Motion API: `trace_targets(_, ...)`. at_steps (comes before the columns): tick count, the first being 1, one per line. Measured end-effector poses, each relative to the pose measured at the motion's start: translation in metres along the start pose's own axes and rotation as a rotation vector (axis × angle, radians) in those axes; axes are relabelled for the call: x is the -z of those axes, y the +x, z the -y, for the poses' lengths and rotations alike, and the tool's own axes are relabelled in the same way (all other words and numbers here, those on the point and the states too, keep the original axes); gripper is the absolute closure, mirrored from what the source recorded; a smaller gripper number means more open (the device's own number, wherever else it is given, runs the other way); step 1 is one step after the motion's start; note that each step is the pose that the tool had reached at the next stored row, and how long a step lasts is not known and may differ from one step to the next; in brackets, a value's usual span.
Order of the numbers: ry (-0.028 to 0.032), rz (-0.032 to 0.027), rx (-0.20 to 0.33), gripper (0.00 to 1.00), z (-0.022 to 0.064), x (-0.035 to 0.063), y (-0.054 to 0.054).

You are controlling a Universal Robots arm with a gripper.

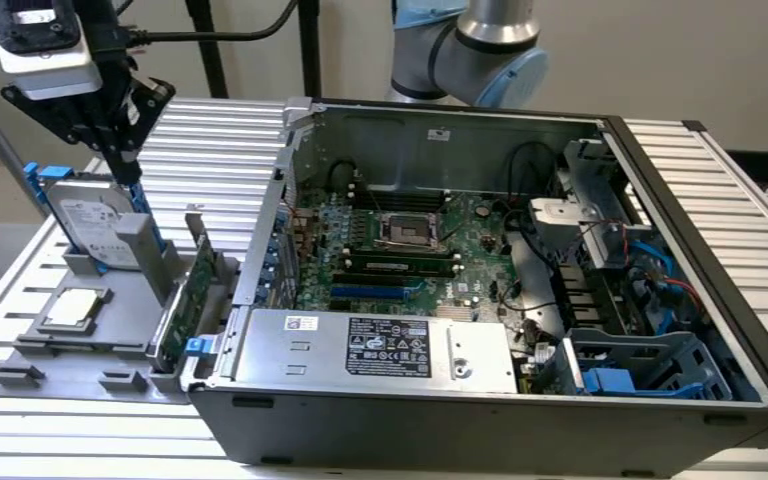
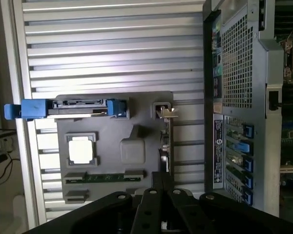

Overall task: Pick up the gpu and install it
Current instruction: 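Reach for the gpu, then pick up the gpu and move the gpu toward the slot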

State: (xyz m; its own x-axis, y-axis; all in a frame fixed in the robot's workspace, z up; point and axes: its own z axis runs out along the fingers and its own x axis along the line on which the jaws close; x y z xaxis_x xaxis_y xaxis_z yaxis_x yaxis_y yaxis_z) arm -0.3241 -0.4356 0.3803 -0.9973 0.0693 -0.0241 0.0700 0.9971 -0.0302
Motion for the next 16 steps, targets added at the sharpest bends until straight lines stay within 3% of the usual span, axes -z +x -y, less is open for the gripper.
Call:
trace_targets(4,0.0002,-0.0001,0.0,0.89,0.0047,-0.0029,0.0014)
trace_targets(16,0.0003,-0.0001,0.0,0.89,0.0048,-0.0029,0.0014)
